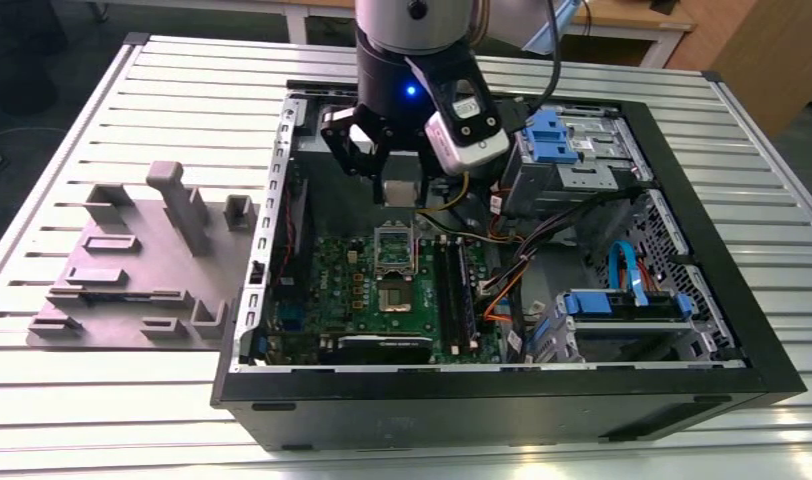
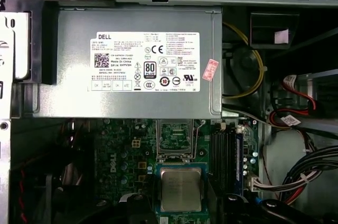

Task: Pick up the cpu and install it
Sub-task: 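Pick up the cpu and move it towards the insertion slot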

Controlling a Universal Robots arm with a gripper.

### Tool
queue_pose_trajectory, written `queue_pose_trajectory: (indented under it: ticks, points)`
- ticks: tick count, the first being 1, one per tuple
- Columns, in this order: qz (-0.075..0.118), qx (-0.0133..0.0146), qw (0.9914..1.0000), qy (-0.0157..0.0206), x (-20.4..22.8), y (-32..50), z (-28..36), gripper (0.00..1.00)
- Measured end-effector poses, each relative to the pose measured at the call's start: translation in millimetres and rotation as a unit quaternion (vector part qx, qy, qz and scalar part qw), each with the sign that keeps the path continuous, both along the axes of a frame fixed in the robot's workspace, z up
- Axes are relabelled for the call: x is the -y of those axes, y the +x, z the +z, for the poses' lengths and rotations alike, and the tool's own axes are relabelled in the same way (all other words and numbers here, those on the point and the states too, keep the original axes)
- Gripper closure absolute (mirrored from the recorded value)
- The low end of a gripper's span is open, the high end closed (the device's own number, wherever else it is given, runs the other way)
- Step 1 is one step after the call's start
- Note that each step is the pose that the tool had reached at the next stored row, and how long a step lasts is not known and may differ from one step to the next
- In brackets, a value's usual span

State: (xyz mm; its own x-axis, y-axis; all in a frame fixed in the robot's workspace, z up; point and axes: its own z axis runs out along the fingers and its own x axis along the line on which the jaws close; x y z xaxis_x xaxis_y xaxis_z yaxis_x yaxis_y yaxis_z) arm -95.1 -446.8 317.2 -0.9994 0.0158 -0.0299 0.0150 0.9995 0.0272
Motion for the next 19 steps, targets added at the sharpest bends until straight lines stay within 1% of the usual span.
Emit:
queue_pose_trajectory:
  ticks: [5,12,19]
  points:
    - [0.000,0.0000,1.00000,0.0000,0.5,0.0,-3.6,0.53]
    - [0.000,0.0000,1.00000,0.0000,0.5,0.0,-4.0,0.53]
    - [0.000,0.0003,1.00000,0.0000,1.0,-0.2,-12.1,0.53]
